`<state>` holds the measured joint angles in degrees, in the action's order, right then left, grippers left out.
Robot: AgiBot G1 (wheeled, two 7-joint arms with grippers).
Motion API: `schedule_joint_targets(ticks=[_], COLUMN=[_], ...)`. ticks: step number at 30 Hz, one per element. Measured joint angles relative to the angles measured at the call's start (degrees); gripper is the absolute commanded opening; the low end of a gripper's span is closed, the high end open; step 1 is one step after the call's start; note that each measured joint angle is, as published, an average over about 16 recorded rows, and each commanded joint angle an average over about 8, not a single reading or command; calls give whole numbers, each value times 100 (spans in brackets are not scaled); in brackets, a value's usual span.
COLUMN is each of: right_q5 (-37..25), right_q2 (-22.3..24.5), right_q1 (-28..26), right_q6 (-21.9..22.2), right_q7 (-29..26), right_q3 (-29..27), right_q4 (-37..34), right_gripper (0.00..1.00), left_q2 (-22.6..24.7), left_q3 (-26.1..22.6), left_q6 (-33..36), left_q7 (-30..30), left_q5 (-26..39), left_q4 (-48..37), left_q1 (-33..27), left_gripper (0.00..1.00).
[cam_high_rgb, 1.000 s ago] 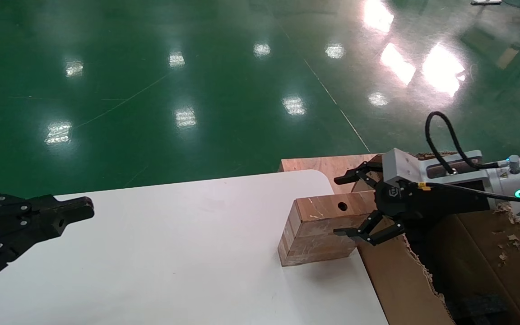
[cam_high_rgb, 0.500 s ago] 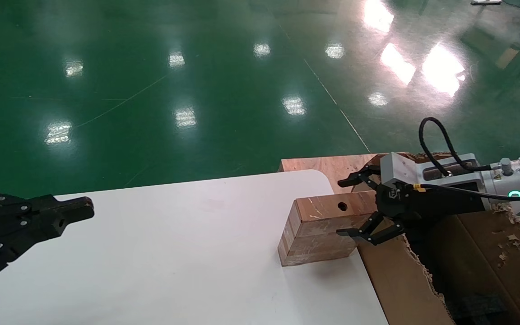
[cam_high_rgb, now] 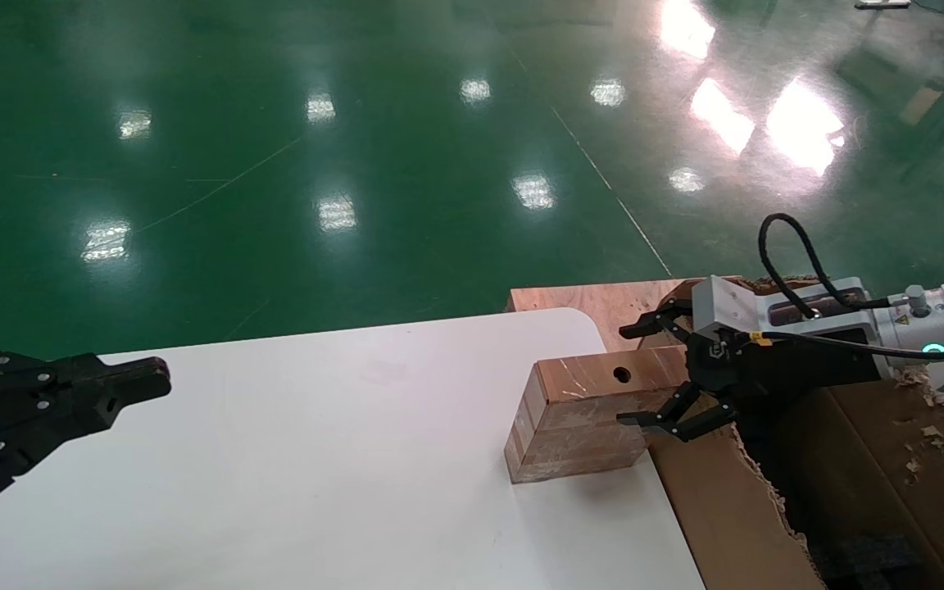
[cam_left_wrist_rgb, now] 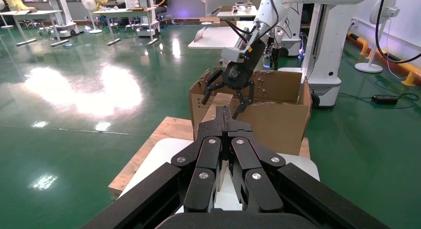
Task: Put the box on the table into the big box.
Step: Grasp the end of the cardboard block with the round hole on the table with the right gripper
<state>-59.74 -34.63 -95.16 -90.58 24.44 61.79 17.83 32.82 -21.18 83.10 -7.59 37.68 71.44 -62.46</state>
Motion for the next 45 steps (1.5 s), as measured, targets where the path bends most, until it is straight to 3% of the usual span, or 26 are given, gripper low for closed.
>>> schedule_joint_targets(ticks=[2,3,9,11,38,45], right_q5=[0,0,1,1,5,169], right_q2=[-5,-7,-8,-6,7,96], right_q1=[-11,-14,-18,-16,14,93], right_q6=[-1,-1,-2,-2,9,-19], right_q7=[7,9,10,10,-9,-248], right_q3=[11,14,17,14,-3,6], right_q4=[-17,-23,-25,-19,17,108], right_gripper=[97,89,14,0,0,0], left_q2=[0,0,0,0,0,0], left_q3=[0,0,0,0,0,0], left_q6=[0,0,-1,-1,0,0], left_q7=[0,0,0,0,0,0], left_q5=[0,0,0,0,0,0], left_q4=[0,0,-1,-1,-1,-1], left_q1=[0,0,1,1,0,0], left_gripper=[100,100,100,100,100,100])
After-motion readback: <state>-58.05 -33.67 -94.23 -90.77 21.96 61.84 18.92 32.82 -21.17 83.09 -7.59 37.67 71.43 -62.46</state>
